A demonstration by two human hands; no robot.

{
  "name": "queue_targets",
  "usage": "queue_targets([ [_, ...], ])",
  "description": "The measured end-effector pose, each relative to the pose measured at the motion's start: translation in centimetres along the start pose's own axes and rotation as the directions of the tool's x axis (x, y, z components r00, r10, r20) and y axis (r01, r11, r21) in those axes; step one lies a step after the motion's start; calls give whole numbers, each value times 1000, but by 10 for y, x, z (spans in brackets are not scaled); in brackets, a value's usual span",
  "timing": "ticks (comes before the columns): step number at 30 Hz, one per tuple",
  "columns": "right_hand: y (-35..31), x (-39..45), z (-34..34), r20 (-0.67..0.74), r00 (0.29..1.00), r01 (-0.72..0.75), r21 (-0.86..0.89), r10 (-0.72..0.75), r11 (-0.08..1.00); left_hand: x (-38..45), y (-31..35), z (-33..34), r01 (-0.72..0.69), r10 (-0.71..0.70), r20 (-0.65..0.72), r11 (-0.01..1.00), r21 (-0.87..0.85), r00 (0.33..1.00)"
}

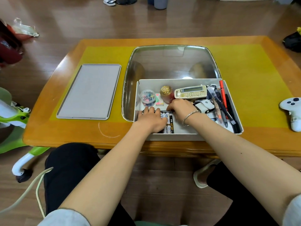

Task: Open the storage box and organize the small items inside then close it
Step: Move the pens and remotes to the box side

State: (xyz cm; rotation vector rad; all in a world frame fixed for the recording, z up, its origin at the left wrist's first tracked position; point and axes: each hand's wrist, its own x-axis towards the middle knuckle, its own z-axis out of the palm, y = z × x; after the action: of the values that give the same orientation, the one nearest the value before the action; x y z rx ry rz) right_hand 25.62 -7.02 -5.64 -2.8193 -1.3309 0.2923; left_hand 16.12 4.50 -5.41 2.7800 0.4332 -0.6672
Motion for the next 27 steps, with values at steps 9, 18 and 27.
queue_targets([
  [9,1,-2,-1,-33,999,-22,-19,21,1000,0,-3,3,-2,3,-30,1000,31,1000],
  [18,23,-66,-27,-252,941,-151,281,225,948,4,-3,4,-3,4,-12,998,69,1000],
  [27,78,-116,-27,-375,691,-459,432,618,776,0,1,0,-23,26,-49,998,58,998],
])
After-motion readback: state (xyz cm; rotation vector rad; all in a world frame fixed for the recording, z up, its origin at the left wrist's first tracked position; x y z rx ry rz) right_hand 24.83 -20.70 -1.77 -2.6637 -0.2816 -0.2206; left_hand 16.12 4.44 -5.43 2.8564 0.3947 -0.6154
